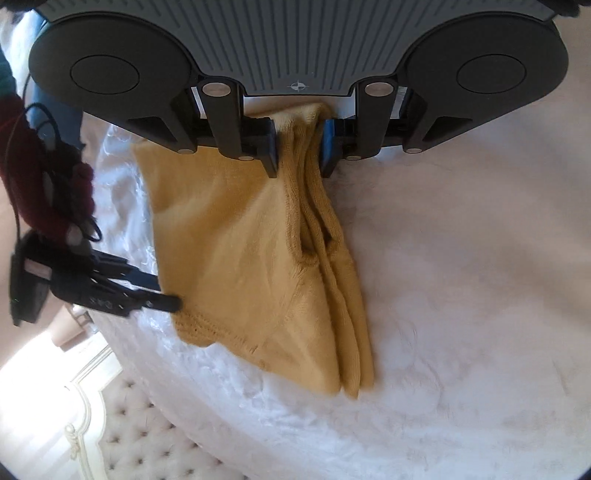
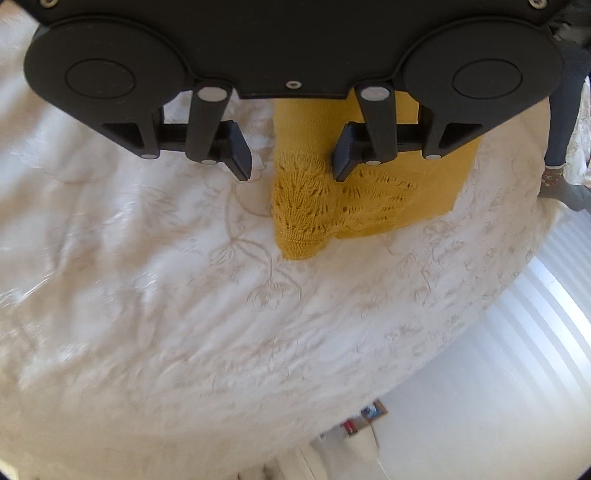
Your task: Fold small clothes
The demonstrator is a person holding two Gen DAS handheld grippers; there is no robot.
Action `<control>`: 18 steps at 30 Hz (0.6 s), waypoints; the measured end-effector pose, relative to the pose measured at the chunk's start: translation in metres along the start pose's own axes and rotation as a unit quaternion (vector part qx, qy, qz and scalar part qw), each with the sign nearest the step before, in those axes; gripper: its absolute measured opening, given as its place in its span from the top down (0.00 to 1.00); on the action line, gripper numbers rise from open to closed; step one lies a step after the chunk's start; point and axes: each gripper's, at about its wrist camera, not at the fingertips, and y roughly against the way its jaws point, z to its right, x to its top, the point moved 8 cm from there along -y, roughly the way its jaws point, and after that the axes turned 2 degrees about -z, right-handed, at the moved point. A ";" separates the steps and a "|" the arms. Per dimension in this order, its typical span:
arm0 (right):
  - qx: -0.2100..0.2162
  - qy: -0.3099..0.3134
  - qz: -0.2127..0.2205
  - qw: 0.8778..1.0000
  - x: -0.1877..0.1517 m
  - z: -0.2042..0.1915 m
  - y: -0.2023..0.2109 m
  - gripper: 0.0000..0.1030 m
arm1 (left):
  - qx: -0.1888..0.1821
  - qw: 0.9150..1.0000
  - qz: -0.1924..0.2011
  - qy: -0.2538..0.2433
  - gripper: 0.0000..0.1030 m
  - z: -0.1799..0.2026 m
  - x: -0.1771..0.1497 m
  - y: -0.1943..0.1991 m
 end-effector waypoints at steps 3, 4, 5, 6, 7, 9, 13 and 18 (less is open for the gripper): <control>-0.011 0.015 0.018 1.000 -0.005 -0.002 0.017 0.45 | 0.031 0.996 0.044 -0.066 0.78 0.014 0.021 0.016; -0.012 0.015 0.022 1.000 -0.009 -0.002 0.023 0.45 | 0.037 0.994 0.059 -0.080 0.77 0.018 0.028 0.020; -0.012 0.013 0.025 1.000 -0.011 -0.002 0.025 0.45 | 0.040 0.993 0.071 -0.087 0.76 0.021 0.038 0.023; -0.012 0.011 0.029 0.999 -0.013 -0.003 0.027 0.45 | 0.040 0.992 0.082 -0.089 0.73 0.024 0.047 0.024; -0.013 0.010 0.032 0.999 -0.015 -0.004 0.028 0.45 | 0.038 0.992 0.088 -0.087 0.70 0.027 0.053 0.023; -0.009 0.010 0.038 0.999 -0.018 -0.008 0.028 0.44 | 0.038 0.992 0.094 -0.078 0.69 0.028 0.072 0.012; 0.000 0.015 0.041 0.999 -0.024 -0.016 0.030 0.42 | 0.038 0.994 0.086 -0.061 0.64 0.024 0.095 -0.015; 0.008 0.023 0.042 0.999 -0.029 -0.025 0.029 0.42 | 0.080 0.993 0.065 -0.053 0.63 0.005 0.100 -0.028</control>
